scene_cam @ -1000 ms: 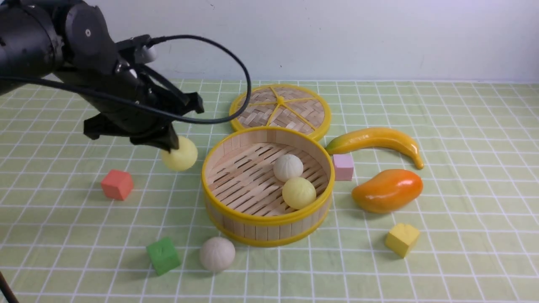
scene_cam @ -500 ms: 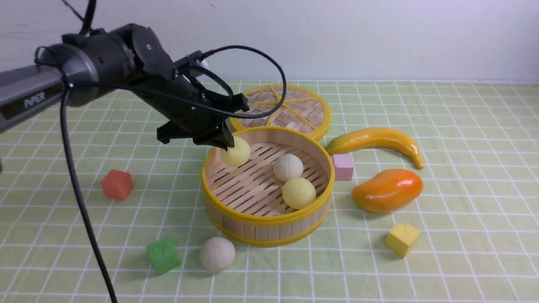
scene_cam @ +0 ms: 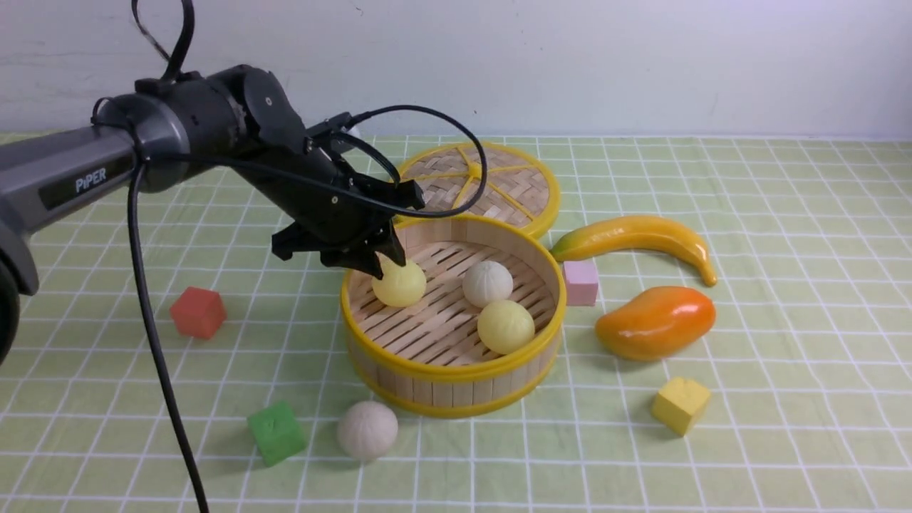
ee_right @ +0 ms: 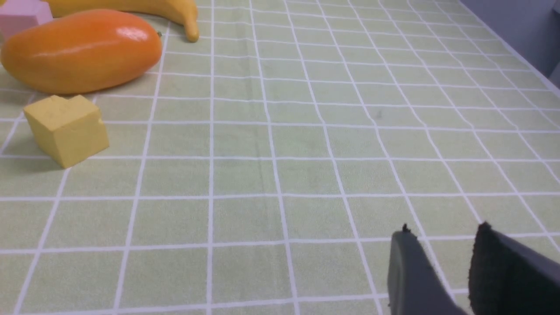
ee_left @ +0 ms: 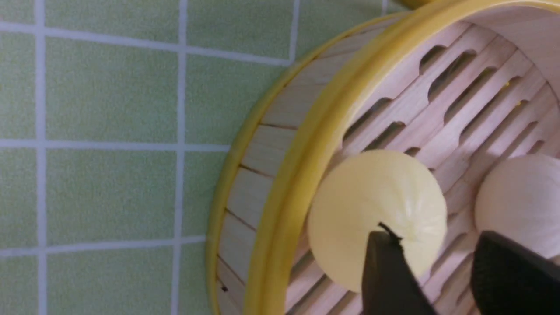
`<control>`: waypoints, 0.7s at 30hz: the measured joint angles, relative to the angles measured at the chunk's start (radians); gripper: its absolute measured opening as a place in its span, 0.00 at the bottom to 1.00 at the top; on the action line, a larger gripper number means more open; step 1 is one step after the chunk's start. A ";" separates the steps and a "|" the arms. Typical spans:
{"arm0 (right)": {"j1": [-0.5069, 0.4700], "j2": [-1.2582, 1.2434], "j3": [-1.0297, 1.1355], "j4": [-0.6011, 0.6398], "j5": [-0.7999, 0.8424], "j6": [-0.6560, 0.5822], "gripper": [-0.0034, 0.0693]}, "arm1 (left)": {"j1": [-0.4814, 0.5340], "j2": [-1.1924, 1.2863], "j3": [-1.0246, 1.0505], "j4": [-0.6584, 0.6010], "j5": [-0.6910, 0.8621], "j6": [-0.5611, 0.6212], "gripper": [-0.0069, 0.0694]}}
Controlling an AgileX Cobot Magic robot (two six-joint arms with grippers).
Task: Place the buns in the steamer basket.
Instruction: Use the left arm to put the steamed stuffed bun into the steamer, then use the left arm to grab a steamed stuffed bun
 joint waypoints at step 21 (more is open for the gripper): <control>0.000 0.000 0.000 0.000 0.000 0.000 0.37 | 0.000 -0.405 0.186 0.071 0.411 0.122 0.78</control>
